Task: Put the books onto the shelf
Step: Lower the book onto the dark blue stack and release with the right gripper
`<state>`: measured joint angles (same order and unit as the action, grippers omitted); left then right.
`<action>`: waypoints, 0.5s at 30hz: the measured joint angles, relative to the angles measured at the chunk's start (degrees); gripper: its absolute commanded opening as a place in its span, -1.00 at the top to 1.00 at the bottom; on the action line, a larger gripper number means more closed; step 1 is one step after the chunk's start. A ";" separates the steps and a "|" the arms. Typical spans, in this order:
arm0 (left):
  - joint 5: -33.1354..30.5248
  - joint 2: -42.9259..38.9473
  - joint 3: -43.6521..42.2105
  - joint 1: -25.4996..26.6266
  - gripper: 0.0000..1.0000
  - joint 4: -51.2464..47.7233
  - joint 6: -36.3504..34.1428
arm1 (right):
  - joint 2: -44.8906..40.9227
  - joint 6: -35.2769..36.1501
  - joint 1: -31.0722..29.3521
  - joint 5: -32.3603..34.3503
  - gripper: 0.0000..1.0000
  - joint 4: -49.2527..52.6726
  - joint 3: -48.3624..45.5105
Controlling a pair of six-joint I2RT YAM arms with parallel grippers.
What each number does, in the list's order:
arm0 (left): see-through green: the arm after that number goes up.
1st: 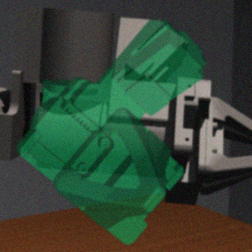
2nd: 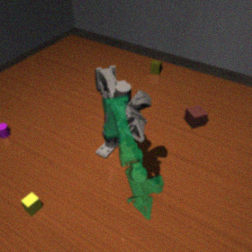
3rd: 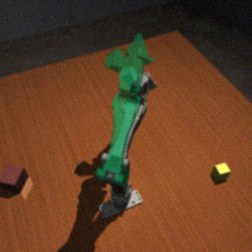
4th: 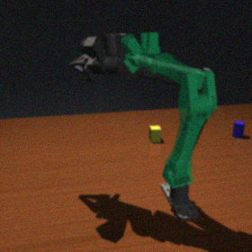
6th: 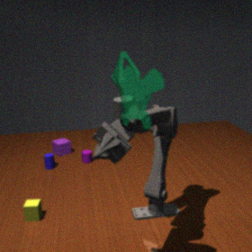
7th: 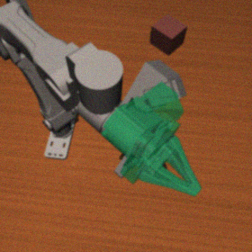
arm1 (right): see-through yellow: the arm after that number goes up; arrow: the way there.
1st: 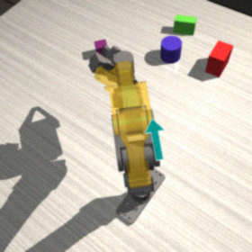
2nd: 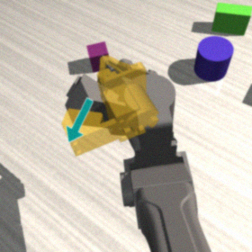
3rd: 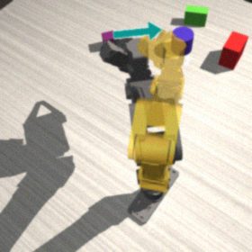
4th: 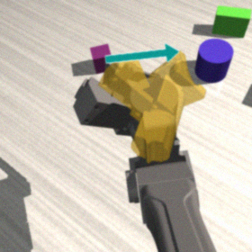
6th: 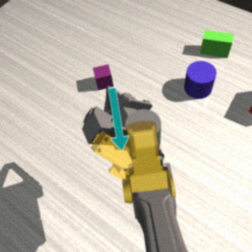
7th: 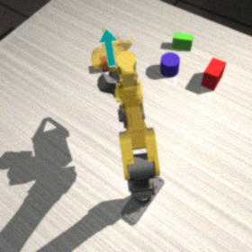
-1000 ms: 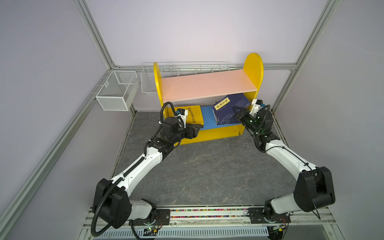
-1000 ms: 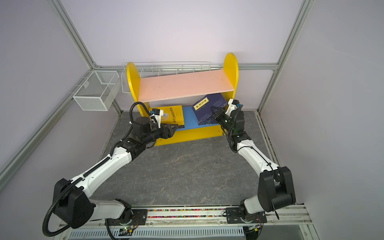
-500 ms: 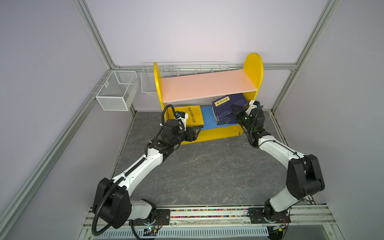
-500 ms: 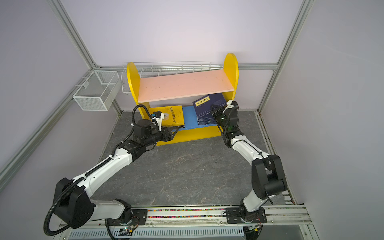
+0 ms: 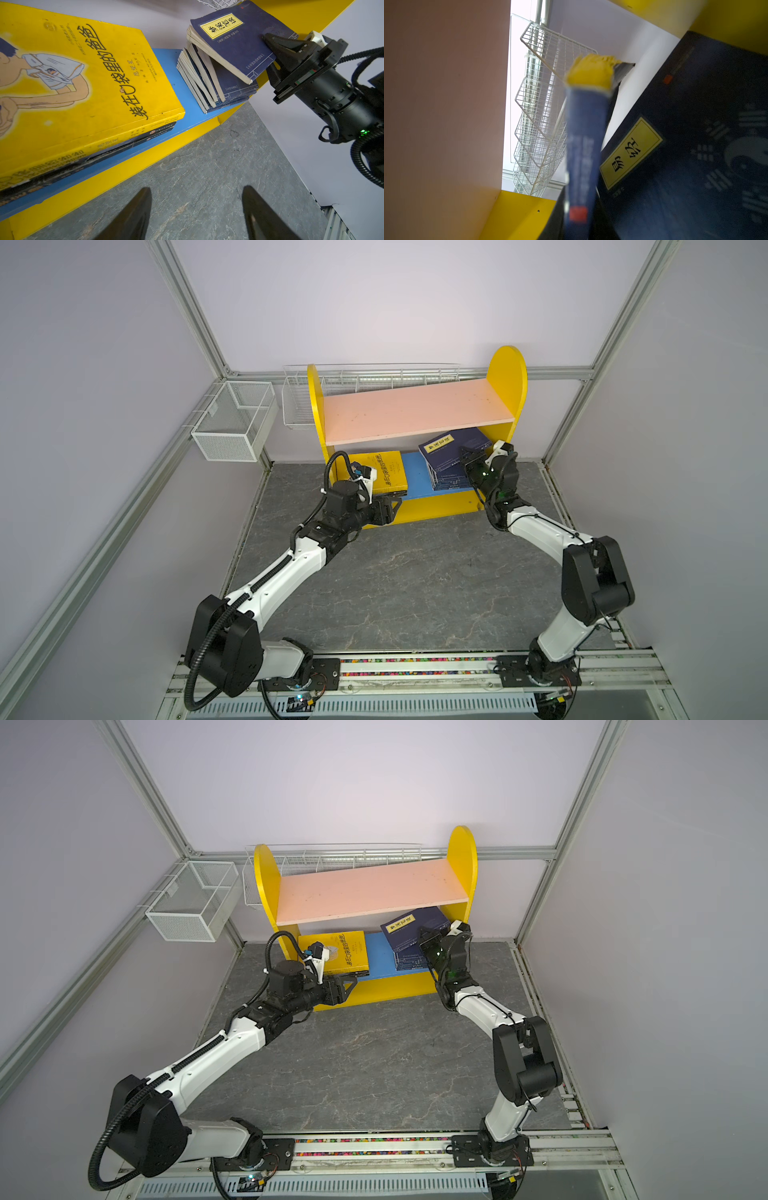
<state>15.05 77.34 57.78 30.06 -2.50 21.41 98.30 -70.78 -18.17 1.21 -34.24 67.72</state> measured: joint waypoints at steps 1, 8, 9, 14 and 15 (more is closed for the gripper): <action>0.11 0.00 0.00 -0.02 -0.40 0.02 0.04 | 0.00 -0.15 -0.09 0.50 0.52 0.17 0.00; 0.70 0.00 0.02 0.00 -0.40 0.04 0.83 | 0.00 -1.68 -0.70 3.08 0.38 2.78 -0.02; 0.87 0.00 0.00 0.00 -0.40 0.07 0.87 | 0.00 -1.88 -0.74 3.34 0.38 2.95 -0.04; 1.73 0.37 0.24 0.00 -0.40 0.09 1.18 | 0.00 -2.73 -1.07 4.74 0.23 3.32 -0.68; 1.84 0.63 0.46 0.00 -0.39 0.07 1.29 | 0.00 -2.89 -1.11 4.98 0.18 3.41 -0.79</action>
<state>16.88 77.97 58.24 30.06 -2.44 22.70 98.30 -73.67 -19.29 6.20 -30.83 66.94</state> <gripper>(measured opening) 0.697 0.368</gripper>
